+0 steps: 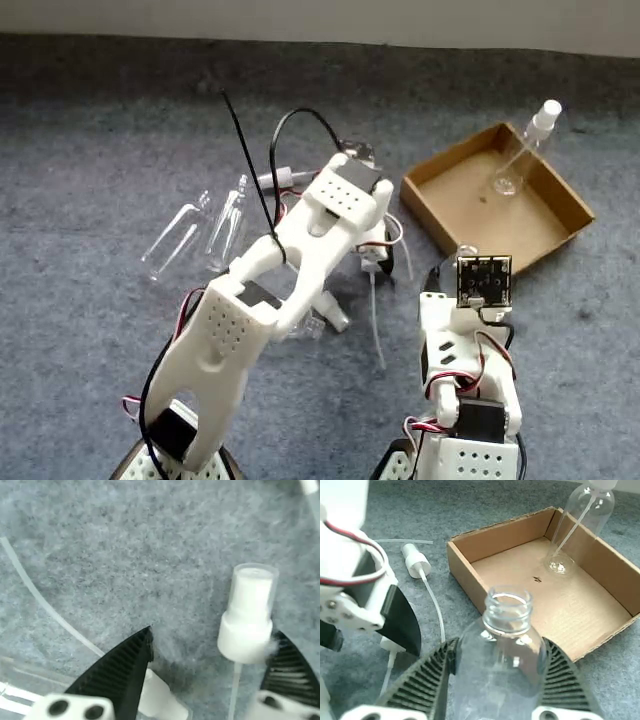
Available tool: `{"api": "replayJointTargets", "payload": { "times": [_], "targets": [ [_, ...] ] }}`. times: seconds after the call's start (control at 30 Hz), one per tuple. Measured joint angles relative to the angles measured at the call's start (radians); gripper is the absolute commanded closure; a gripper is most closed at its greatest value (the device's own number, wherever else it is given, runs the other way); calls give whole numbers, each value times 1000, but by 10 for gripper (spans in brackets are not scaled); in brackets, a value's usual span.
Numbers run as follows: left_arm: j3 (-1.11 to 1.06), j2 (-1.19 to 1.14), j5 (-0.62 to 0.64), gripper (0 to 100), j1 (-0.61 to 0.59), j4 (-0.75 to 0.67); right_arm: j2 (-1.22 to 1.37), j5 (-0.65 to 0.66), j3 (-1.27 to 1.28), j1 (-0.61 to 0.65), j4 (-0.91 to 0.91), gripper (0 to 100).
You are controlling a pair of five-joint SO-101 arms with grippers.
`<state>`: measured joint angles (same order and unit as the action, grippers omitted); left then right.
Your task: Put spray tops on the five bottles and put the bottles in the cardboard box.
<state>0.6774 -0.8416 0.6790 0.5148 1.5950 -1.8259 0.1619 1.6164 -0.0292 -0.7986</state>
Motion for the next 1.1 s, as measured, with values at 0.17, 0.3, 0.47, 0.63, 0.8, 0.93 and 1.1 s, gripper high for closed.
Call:
{"api": "replayJointTargets", "payload": {
  "times": [0.17,0.3,0.47,0.63,0.8,0.93,1.1],
  "targets": [
    [0,-12,0,706,-2,-2,0,0,0,0,0,832],
    [0,-12,0,813,-3,-2,0,0,0,0,0,832],
    [2,-12,0,925,5,-9,0,0,0,0,0,832],
    [2,-12,0,856,6,-9,0,0,0,0,0,832],
    [2,-12,0,786,5,-6,0,0,0,0,0,832],
    [2,-12,0,736,-2,0,0,0,0,0,0,832],
    [2,-12,-2,674,-6,0,0,0,0,0,0,832]
  ]
}}
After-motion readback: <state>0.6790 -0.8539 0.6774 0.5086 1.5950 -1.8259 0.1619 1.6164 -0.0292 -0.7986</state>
